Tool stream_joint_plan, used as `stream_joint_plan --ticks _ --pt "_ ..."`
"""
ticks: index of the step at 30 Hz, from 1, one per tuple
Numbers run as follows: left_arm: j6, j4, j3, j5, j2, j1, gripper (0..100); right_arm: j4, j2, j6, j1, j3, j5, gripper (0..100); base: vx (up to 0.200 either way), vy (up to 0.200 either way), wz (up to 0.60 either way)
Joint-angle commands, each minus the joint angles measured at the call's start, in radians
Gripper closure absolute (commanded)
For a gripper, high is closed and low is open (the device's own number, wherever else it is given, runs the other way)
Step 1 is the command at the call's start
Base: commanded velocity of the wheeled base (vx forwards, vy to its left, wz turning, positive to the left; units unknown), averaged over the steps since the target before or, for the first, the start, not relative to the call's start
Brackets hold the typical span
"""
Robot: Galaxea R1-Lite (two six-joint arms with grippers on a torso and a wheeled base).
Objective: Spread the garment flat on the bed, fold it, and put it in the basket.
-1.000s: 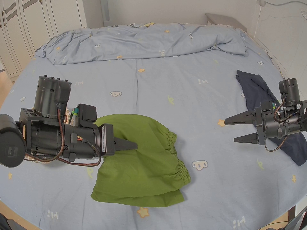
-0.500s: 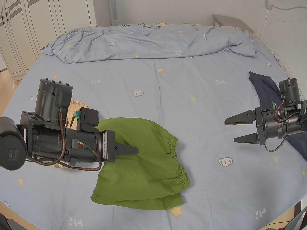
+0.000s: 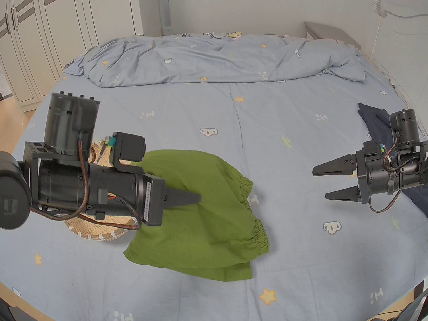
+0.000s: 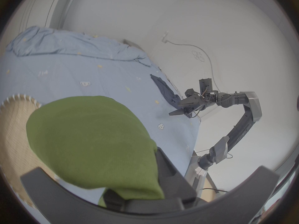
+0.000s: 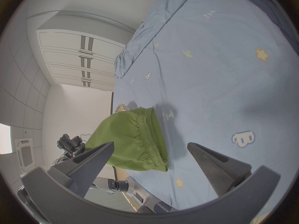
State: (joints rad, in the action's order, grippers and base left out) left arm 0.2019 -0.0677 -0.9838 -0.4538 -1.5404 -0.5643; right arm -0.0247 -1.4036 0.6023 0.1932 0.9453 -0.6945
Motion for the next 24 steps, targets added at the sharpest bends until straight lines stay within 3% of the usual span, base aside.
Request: stream_joint_plan --ticks 1,4,6,9,10,12,13,14,15,24 --pt "-0.059 0.011 -0.001 0.000 0.066 0.014 100 0.000 0.002 -0.001 -0.001 0.000 0.001 0 0.000 0.000 0.00" --pt "-0.085 0.011 0.005 0.000 0.082 0.044 100 0.000 0.002 -0.001 -0.001 0.000 0.001 0 0.000 0.000 0.00" --pt "-0.137 0.000 0.004 -0.017 0.115 0.162 100 0.000 -0.002 -0.001 -0.001 0.000 0.003 0 0.000 0.000 0.00" --pt "-0.141 -0.008 -0.007 -0.054 0.137 0.227 100 0.000 0.000 -0.001 -0.001 0.000 0.003 0 0.000 0.000 0.00" --pt "-0.141 -0.023 -0.015 -0.097 0.152 0.277 100 0.000 0.000 -0.001 -0.001 0.000 0.003 0 0.000 0.000 0.00" --pt "-0.141 -0.032 -0.016 -0.118 0.158 0.300 100 0.000 0.000 -0.001 -0.001 0.000 0.003 0 0.000 0.000 0.00" --pt "-0.139 -0.058 -0.024 -0.184 0.168 0.369 100 0.000 0.003 -0.001 -0.003 0.000 0.003 0 0.000 0.000 0.00" --pt "-0.139 -0.058 -0.024 -0.184 0.168 0.369 100 0.000 0.003 -0.001 -0.003 0.000 0.003 0 0.000 0.000 0.00" --pt "-0.137 -0.078 -0.041 -0.230 0.164 0.425 100 0.002 0.003 -0.001 -0.011 0.000 0.003 0 0.000 0.000 0.00" --pt "-0.133 -0.139 -0.076 -0.269 0.128 0.554 100 0.003 0.003 -0.001 -0.014 0.000 0.003 0 0.000 0.000 0.00"
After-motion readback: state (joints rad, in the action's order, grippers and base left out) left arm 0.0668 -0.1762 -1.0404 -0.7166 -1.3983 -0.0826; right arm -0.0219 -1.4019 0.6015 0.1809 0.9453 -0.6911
